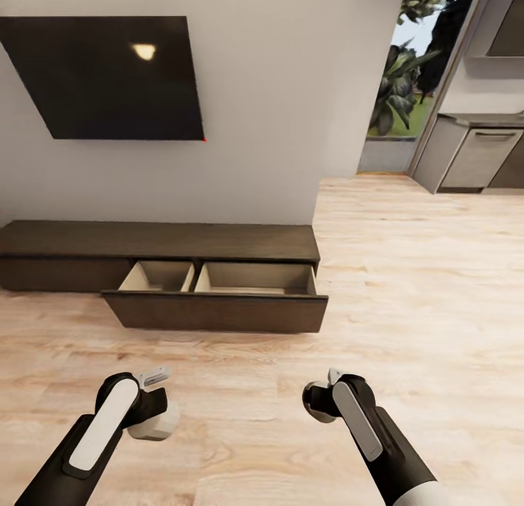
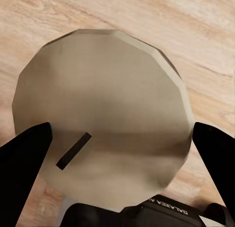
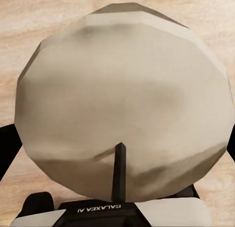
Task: Place each of the two pumpkins and all three candles from the living room inside a cabinet in the living room (use any cabinet), then make sure every cabinet is closed, and position the cauldron so it is next to a table in the living room.
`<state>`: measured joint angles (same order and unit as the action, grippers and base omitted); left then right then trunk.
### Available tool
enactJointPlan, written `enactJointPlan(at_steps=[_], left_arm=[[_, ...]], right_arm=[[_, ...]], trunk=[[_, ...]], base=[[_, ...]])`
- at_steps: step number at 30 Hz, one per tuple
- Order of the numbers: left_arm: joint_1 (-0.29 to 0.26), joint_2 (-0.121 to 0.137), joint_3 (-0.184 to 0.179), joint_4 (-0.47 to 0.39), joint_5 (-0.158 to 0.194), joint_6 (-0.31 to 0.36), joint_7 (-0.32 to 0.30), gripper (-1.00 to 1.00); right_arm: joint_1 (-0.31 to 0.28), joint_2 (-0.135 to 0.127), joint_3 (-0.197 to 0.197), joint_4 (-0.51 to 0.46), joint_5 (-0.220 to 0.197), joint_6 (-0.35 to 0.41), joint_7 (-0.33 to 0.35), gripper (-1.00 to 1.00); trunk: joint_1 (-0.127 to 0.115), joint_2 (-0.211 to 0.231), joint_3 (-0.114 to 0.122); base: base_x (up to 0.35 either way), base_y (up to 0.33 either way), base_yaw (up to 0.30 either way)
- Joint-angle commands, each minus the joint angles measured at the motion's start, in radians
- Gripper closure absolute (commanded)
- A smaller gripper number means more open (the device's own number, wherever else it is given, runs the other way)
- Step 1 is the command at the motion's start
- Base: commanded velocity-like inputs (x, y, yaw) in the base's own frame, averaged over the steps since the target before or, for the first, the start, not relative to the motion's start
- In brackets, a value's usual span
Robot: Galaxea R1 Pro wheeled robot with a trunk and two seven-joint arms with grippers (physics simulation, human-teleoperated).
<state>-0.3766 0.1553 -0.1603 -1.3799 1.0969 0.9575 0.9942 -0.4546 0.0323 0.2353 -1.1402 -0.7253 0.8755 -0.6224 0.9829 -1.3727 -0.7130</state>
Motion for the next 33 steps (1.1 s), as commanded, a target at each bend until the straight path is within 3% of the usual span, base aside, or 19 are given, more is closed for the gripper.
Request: enactJointPlan(at_steps=[1,4,11,21,27,31,33], left_arm=[[-0.001,0.001,-0.002,-0.001,0.008,0.003,0.010,1.00],[-0.001,0.001,-0.002,-0.001,0.008,0.002,0.009,1.00],[-0.001,0.002,-0.004,-0.043,0.009,0.004,0.005,1.00],[-0.001,0.003,-0.007,-0.049,0.010,0.008,0.001,1.00],[-0.001,0.003,-0.008,-0.051,0.011,0.013,0.001,1.00],[0.000,0.003,-0.007,-0.066,0.011,0.016,0.000,1.00],[0.000,0.002,-0.006,-0.103,0.012,0.016,0.000,1.00]], right_arm=[[-0.001,0.000,0.001,-0.001,-0.010,0.000,-0.011,1.00],[-0.001,0.000,0.001,-0.001,-0.010,-0.001,-0.011,1.00],[-0.001,-0.003,0.001,-0.011,-0.015,-0.002,-0.007,1.00],[0.000,-0.001,0.000,-0.012,-0.019,0.004,-0.006,1.00],[0.000,0.000,0.001,-0.013,-0.014,0.007,-0.007,1.00],[-0.001,0.000,0.002,-0.030,-0.011,0.060,-0.010,1.00],[-0.001,-0.002,0.003,-0.104,-0.009,0.125,-0.011,1.00]], trunk=[[-0.004,0.007,0.002],[-0.015,0.028,0.012],[-0.015,0.028,0.012],[-0.015,0.028,0.012],[-0.015,0.028,0.012],[-0.015,0.028,0.012],[-0.015,0.028,0.012]], base=[[0.000,0.000,0.277],[0.000,0.000,0.267],[0.005,0.000,0.133],[0.216,0.174,-0.009],[0.231,0.146,-0.213],[0.077,0.018,-0.049],[0.087,0.003,-0.009]])
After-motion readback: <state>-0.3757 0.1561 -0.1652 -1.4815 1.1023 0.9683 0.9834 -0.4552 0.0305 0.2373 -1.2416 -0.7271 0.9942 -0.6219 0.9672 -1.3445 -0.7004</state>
